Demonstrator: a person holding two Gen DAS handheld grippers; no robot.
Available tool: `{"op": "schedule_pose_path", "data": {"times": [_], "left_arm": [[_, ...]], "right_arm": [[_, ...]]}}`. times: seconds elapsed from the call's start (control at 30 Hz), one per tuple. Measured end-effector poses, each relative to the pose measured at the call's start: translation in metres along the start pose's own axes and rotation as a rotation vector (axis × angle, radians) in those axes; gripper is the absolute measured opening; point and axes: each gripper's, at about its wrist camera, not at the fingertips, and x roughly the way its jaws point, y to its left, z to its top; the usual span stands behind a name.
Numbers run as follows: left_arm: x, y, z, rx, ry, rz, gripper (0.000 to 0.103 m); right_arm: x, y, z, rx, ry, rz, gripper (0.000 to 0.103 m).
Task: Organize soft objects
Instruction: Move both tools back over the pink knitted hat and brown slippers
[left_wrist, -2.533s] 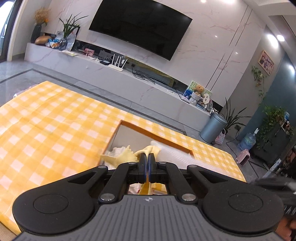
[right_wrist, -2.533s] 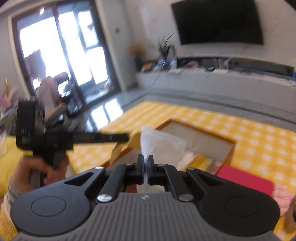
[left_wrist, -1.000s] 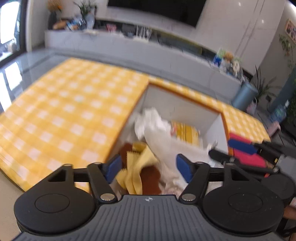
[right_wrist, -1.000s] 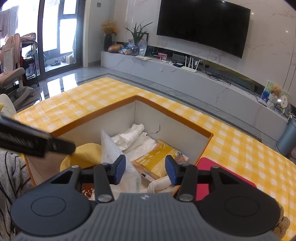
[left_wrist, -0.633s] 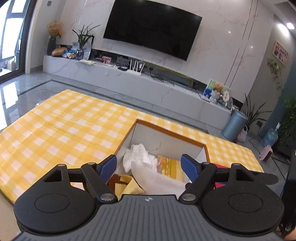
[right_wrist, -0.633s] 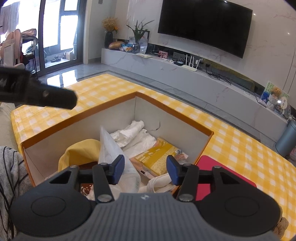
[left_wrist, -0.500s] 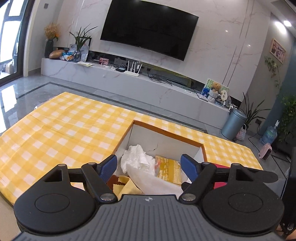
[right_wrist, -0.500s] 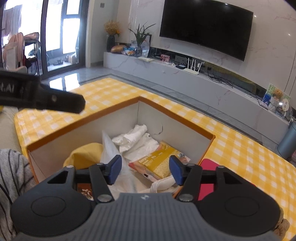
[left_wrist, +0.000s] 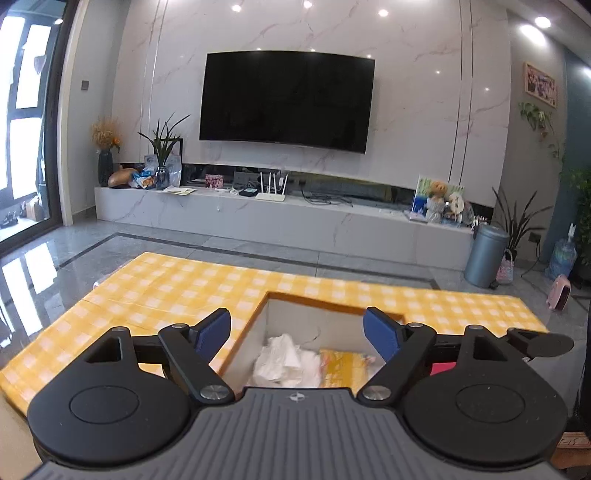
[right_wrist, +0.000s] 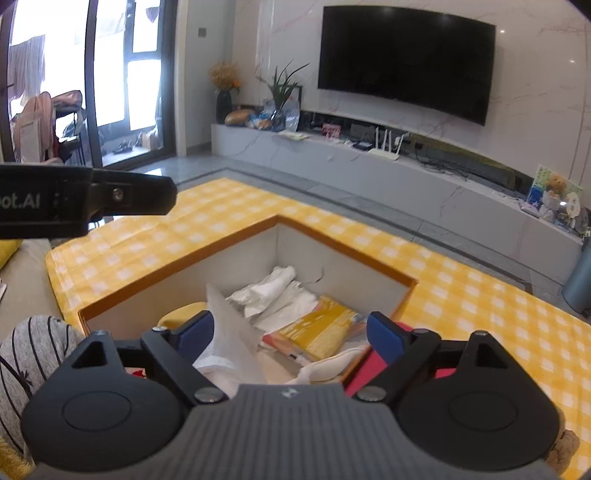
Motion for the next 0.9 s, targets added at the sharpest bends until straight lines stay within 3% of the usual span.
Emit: {"op": "schedule_pose_path", "data": {"times": [0.1, 0.33, 0.47, 0.6, 0.77, 0.83, 0.9], "left_arm": [[-0.006, -0.014, 0.005, -0.025, -0.005, -0.053, 0.096], [-0.010, -0.074, 0.008, 0.076, -0.012, -0.134, 0.097], [-0.007, -0.111, 0.009, 0.098, 0.002, -0.228, 0.098], [0.005, -0.145, 0.011, 0.150, 0.035, -0.299, 0.099], [0.029, -0.190, 0.005, 0.245, 0.053, -0.346, 0.099], [0.047, -0.205, -0.001, 0.229, 0.093, -0.389, 0.099], [0.070, -0.214, -0.007, 0.183, 0.153, -0.406, 0.099]], "right_arm": [[-0.013, -0.016, -0.003, 0.038, -0.020, -0.024, 0.092], [-0.050, -0.076, -0.003, 0.190, -0.065, -0.083, 0.095], [-0.079, -0.118, -0.005, 0.262, -0.107, -0.114, 0.096], [-0.098, -0.158, -0.020, 0.279, -0.104, -0.279, 0.097], [-0.116, -0.226, -0.052, 0.481, -0.055, -0.456, 0.097], [-0.116, -0.244, -0.066, 0.499, -0.003, -0.567, 0.097], [-0.109, -0.258, -0.081, 0.497, 0.081, -0.606, 0.097]]}}
